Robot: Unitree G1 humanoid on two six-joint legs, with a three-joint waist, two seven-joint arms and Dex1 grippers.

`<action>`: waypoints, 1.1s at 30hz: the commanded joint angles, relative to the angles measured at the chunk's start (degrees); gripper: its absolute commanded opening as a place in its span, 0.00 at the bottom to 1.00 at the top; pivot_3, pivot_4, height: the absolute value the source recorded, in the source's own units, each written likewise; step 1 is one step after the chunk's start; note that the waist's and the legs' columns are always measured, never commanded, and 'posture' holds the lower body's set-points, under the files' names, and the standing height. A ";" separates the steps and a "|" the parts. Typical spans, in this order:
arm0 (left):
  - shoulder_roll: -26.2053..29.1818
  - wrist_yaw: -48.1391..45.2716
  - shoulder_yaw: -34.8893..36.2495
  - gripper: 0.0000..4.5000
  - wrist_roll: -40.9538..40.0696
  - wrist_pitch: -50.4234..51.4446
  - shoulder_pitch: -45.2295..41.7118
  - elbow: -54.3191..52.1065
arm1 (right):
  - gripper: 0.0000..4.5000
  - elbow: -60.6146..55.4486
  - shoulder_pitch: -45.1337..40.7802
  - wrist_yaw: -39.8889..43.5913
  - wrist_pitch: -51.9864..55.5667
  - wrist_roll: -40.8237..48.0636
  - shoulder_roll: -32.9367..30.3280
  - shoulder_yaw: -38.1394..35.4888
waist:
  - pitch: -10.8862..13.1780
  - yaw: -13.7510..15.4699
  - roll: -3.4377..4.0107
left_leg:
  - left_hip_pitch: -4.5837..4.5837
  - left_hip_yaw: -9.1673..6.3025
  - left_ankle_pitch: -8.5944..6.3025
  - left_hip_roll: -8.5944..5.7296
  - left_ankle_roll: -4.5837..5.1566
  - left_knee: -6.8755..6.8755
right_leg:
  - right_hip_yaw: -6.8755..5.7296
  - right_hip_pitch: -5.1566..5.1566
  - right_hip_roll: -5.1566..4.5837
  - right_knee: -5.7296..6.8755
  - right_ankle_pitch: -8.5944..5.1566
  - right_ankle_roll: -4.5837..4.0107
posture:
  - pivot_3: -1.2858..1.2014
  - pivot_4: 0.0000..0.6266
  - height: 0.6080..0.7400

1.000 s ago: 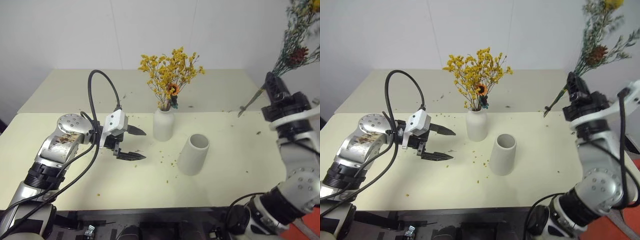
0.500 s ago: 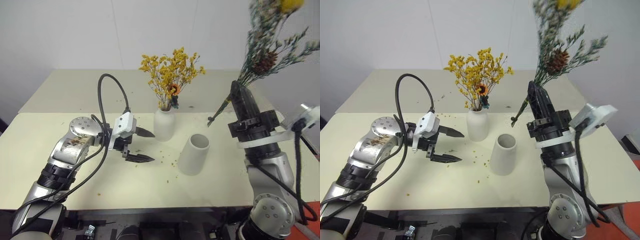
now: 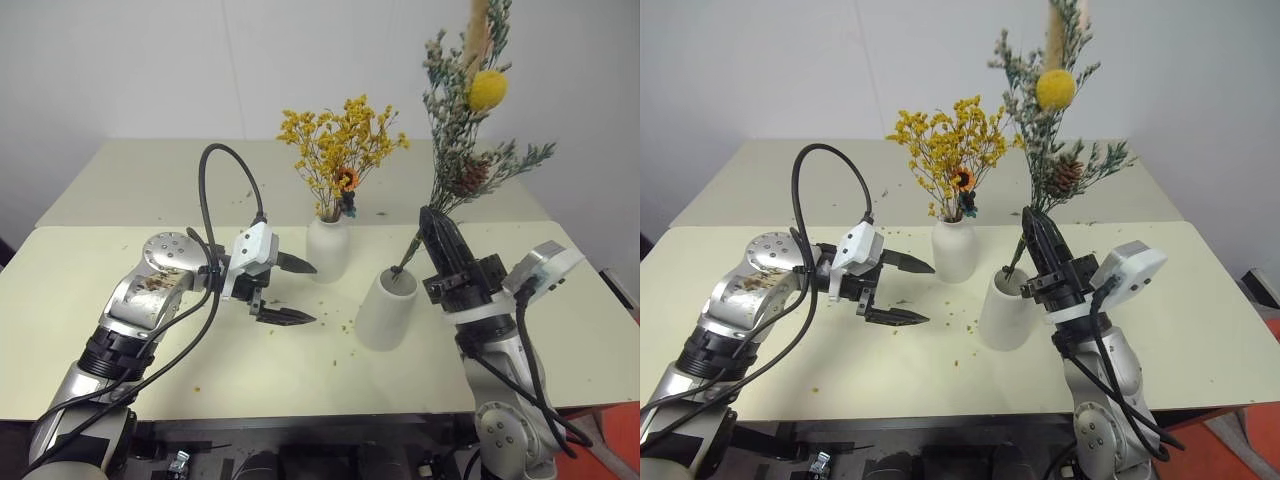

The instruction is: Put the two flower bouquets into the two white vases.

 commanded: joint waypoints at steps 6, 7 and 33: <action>-0.22 0.12 1.02 1.00 -1.15 0.36 -1.66 -1.07 | 0.08 2.20 1.78 0.03 -7.70 -4.38 -0.30 2.35 | 0.00 -0.03 0.00 | 0.01 0.00 0.00 0.00 0.00 -0.01 | 0.00 0.00 0.00 0.00 0.00 0.00 | 0.52 0.24 1.00; -0.25 0.12 1.01 1.00 -1.13 0.38 -1.72 -1.00 | 0.08 2.46 1.94 -0.05 -8.37 -5.26 -0.50 2.57 | 0.00 -0.02 0.00 | 0.01 0.00 0.00 0.00 0.00 0.00 | 0.00 0.00 0.00 0.00 0.00 0.00 | 0.52 0.24 1.00; -0.96 -0.38 1.00 1.00 -0.70 -0.46 -3.20 1.50 | 0.75 1.23 7.84 0.71 -13.91 -7.79 -4.08 4.11 | 0.00 0.01 0.00 | 0.02 0.00 0.00 -0.01 0.00 0.01 | 0.00 0.02 0.00 0.01 0.00 0.00 | 0.52 0.24 1.00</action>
